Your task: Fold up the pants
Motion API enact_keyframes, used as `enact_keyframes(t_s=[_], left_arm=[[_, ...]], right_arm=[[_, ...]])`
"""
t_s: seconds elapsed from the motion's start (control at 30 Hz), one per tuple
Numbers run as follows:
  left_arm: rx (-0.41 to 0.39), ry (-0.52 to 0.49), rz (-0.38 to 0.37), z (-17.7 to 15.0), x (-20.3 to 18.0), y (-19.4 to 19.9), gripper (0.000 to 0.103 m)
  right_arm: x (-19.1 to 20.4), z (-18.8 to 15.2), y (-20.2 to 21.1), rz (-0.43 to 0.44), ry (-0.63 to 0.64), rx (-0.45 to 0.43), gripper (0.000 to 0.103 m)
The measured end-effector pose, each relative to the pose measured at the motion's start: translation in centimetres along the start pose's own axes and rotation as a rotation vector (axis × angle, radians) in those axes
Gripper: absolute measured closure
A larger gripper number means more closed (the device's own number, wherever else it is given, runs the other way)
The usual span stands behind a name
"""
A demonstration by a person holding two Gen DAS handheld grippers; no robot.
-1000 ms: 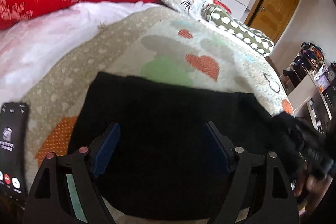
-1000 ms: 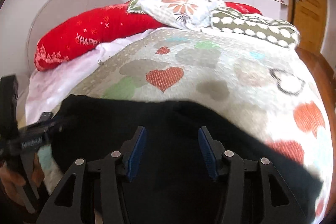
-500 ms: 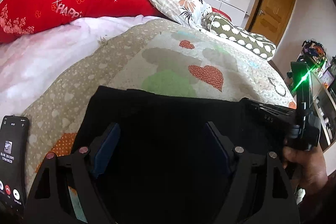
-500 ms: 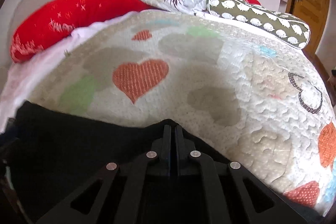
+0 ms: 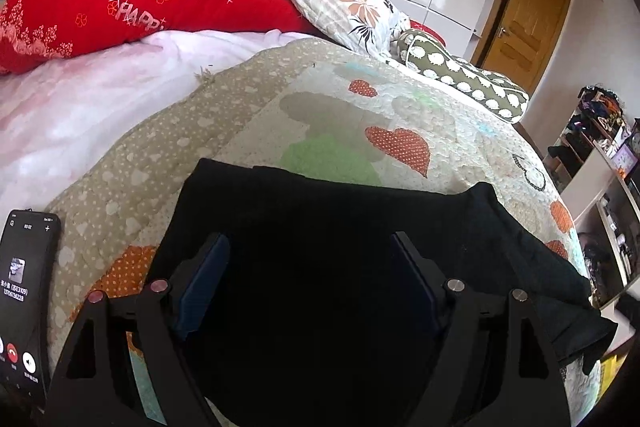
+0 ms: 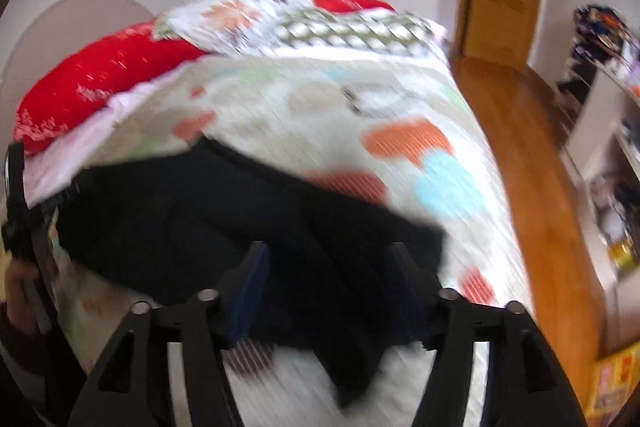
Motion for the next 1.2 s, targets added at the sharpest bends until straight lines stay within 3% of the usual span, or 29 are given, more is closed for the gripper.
enact_keyframes(t_s=[0.1,0.2,0.23,0.3,0.33,0.5,0.57,0.67,0.73,0.8,0.87,0.93,1.1,1.2], left_arm=[[-0.003,-0.012,0.009,-0.2,-0.3,0.0,0.022],[0.005,-0.03,0.009,-0.4,-0.8,-0.2,0.022],[0.009,-0.033,0.005,-0.5,-0.8,-0.3,0.022],[0.014,-0.039,0.009,-0.6,-1.0,-0.4,0.022],[0.016,-0.042,0.011,-0.7,-1.0,-0.5,0.022],[0.018,-0.046,0.019,-0.7,-1.1,-0.6,0.022],[0.02,-0.048,0.02,-0.8,-1.2,-0.6,0.022],[0.026,-0.044,0.013,-0.8,-1.0,-0.7,0.022],[0.027,-0.043,0.008,-0.8,-1.0,-0.6,0.022],[0.027,-0.041,0.004,-0.8,-0.9,-0.6,0.022],[0.028,-0.037,0.001,-0.8,-0.9,-0.5,0.022],[0.028,-0.038,0.001,-0.7,-0.9,-0.5,0.022],[0.028,-0.036,0.0,-0.8,-0.7,-0.5,0.022],[0.034,-0.037,0.004,-0.8,-0.7,-0.6,0.022]], right_arm=[[-0.8,-2.7,0.3,0.076,-0.048,0.012,0.03],[-0.7,-3.7,-1.9,0.031,-0.012,0.05,0.027],[-0.7,-3.8,-2.8,0.015,0.003,0.076,0.043],[-0.9,-2.9,-3.6,0.026,0.014,0.113,0.093],[-0.8,-2.2,-2.9,0.014,0.032,0.088,0.094],[0.1,3.3,3.7,-0.195,0.175,-0.223,0.094],[0.4,2.6,3.3,-0.256,0.237,-0.231,0.094],[-0.3,-0.8,0.2,-0.303,0.284,-0.135,0.089],[-1.9,-3.3,-2.6,-0.295,0.268,0.013,0.075],[-3.7,-4.6,-2.6,-0.278,0.195,0.06,0.073],[-4.9,-4.2,-1.1,-0.264,0.114,0.006,0.065],[-6.1,-3.2,0.8,-0.202,0.003,-0.049,0.049],[-6.5,0.2,1.8,-0.042,-0.121,-0.095,0.048],[-5.4,0.7,2.3,0.059,-0.061,-0.108,0.048]])
Point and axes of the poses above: each gripper's, at about its wrist camera, not at the fingertips, and y roughly against the way its jaws point, x to its left, z to its top, the point moved 1 cm from there along -y, roughly the way its jaws point, and after that the axes turned 4 degrees about x, right-handed, at the moved point
